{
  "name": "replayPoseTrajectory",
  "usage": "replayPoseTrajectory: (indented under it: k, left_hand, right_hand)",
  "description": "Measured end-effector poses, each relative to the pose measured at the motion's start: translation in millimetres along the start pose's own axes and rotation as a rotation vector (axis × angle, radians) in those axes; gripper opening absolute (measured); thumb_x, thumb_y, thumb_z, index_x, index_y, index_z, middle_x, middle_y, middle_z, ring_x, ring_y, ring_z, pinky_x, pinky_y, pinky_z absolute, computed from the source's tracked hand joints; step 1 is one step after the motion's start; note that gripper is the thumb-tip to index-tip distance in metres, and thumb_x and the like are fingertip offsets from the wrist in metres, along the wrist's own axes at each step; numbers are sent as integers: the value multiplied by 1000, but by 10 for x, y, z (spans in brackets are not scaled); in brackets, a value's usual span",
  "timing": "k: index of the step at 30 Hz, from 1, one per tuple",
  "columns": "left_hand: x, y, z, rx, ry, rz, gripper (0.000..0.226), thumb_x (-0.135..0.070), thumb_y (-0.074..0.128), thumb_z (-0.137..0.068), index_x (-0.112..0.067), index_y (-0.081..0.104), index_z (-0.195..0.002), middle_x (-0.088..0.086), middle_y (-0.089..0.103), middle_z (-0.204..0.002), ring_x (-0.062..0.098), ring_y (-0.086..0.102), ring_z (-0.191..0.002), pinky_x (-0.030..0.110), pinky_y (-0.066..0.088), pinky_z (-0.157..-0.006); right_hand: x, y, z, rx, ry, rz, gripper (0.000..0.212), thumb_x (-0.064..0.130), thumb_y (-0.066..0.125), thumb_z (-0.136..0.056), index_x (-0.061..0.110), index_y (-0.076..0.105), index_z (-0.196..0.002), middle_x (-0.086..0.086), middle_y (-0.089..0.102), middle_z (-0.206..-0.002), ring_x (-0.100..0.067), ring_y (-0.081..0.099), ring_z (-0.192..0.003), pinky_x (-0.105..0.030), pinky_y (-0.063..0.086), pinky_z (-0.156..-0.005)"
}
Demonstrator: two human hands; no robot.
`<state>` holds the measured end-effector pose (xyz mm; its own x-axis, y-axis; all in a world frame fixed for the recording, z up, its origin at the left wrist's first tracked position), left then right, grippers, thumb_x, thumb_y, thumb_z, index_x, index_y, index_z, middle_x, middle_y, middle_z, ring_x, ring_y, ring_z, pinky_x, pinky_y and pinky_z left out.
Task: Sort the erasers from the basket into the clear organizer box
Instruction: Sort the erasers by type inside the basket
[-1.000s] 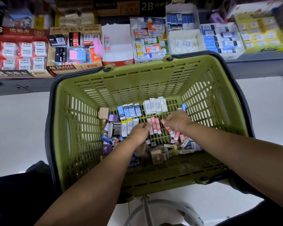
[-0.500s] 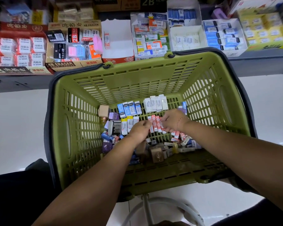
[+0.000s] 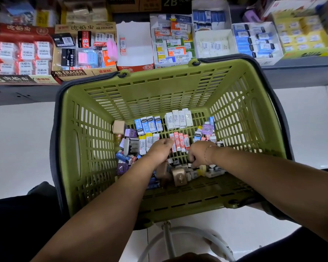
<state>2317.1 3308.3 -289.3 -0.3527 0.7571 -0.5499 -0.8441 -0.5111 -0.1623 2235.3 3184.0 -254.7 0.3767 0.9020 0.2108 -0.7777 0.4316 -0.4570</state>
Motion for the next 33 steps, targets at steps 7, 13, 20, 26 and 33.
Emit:
replayPoseTrajectory:
  k: [7, 13, 20, 26, 33]
  left_hand:
    - [-10, -8, -3, 1, 1, 12, 50, -48, 42, -98, -17, 48, -138, 9, 56, -134, 26, 54, -121, 44, 40, -108]
    - [-8, -16, 18, 8, 14, 0, 51, -47, 41, -99, -16, 47, -139, 9, 50, -142, 27, 49, -128, 45, 37, -110]
    - [-61, 4, 45, 7, 19, 6, 51, -46, 41, -99, -14, 46, -139, 11, 50, -141, 28, 49, -127, 44, 37, -110]
    - [-38, -2, 70, 9, -2, 2, 53, -48, 41, -99, -15, 45, -140, 10, 51, -140, 27, 50, -126, 44, 38, -109]
    - [-142, -85, 85, -101, 56, 42, 41, -45, 42, -99, -13, 59, -119, 12, 63, -119, 30, 59, -111, 44, 45, -101]
  right_hand:
    - [-196, -83, 10, -166, 53, -272, 20, 22, 64, -86, 5, 74, -88, -8, 72, -90, -19, 66, -84, -35, 55, -84]
    - [-449, -355, 14, -438, 190, -668, 21, 17, 65, -86, -2, 73, -89, -17, 72, -94, -12, 61, -68, -22, 49, -75]
    - [-278, -366, -27, -460, 312, -434, 39, 26, 58, -88, 5, 51, -57, -8, 47, -56, -24, 54, -62, -28, 52, -63]
    - [-252, -362, -17, -414, 338, -377, 43, 26, 56, -89, 11, 40, -52, -4, 40, -53, -20, 46, -56, -24, 40, -58]
    - [-341, -566, 38, -357, 145, -1022, 24, 18, 62, -88, 9, 61, -66, 1, 60, -49, -5, 48, -37, -17, 38, -38]
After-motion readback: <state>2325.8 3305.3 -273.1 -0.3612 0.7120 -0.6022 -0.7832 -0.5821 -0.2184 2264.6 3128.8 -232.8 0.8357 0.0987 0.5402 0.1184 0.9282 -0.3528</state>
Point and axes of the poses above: each hand's wrist, its own z-axis away from the middle knuckle, its own y-axis out of the palm, x = y × z, the point moved 4 cm from there along -z, towards the middle knuckle
